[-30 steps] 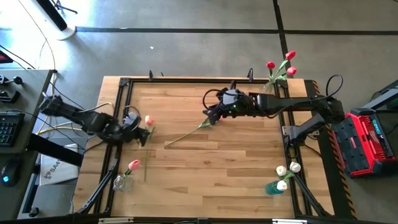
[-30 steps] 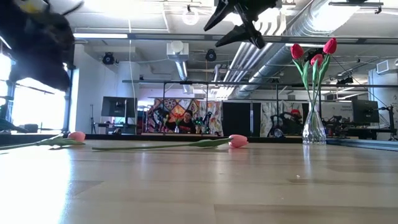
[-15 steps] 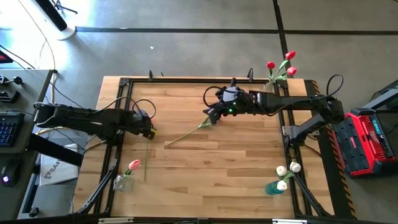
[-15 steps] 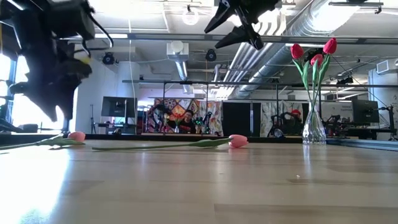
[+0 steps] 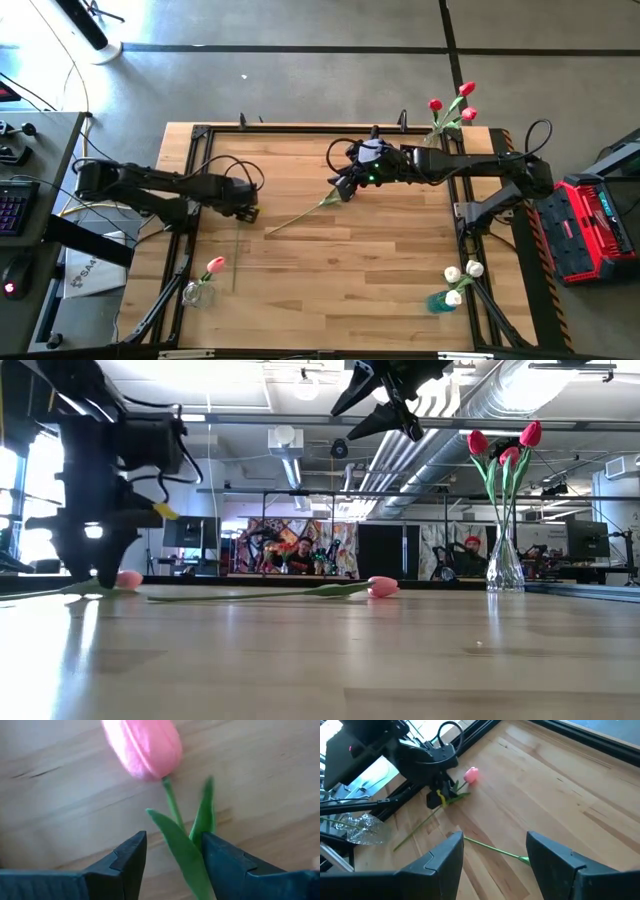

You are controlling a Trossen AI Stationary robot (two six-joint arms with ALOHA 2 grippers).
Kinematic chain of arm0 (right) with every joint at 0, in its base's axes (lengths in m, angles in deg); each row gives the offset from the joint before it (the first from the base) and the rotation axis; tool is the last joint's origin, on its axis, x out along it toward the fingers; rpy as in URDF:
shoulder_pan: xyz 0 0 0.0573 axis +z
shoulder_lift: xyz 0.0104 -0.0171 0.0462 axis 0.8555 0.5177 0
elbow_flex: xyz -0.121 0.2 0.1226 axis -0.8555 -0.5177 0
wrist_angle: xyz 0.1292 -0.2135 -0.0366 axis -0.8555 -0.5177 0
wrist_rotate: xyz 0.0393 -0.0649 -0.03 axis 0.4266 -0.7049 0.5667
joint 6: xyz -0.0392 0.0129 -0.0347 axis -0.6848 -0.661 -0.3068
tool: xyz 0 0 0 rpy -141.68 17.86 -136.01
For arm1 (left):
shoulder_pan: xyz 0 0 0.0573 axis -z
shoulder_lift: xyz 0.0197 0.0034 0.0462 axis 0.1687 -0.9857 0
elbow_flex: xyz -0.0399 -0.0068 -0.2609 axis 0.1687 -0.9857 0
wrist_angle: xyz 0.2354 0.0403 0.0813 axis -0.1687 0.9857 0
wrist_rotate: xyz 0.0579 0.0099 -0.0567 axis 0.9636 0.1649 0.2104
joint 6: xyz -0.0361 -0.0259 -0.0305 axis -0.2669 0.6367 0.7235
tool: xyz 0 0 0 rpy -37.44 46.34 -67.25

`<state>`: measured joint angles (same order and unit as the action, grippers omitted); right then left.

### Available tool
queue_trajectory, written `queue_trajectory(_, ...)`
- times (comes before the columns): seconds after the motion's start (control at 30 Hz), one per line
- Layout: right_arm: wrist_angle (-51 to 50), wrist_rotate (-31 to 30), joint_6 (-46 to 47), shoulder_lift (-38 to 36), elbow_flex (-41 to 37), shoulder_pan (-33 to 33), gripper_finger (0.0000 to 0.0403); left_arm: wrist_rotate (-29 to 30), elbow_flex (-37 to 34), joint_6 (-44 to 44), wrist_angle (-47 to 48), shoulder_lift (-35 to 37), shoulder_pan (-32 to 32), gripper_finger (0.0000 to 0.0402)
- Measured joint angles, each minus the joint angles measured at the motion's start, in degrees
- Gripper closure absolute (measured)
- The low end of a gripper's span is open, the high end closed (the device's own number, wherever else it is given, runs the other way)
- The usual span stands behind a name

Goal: Sort flowers into vase by color
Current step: Put the left pink flower into the bottom transparent vase

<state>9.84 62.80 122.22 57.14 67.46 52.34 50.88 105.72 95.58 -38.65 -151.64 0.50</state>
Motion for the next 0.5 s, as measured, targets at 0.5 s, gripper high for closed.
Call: queue_trajectory(0.5,-1.53,0.02,0.44,0.00,0.01,0.00,0.0199,-0.53,-0.08,-5.02,-5.52,-0.91,-1.01,0.0392)
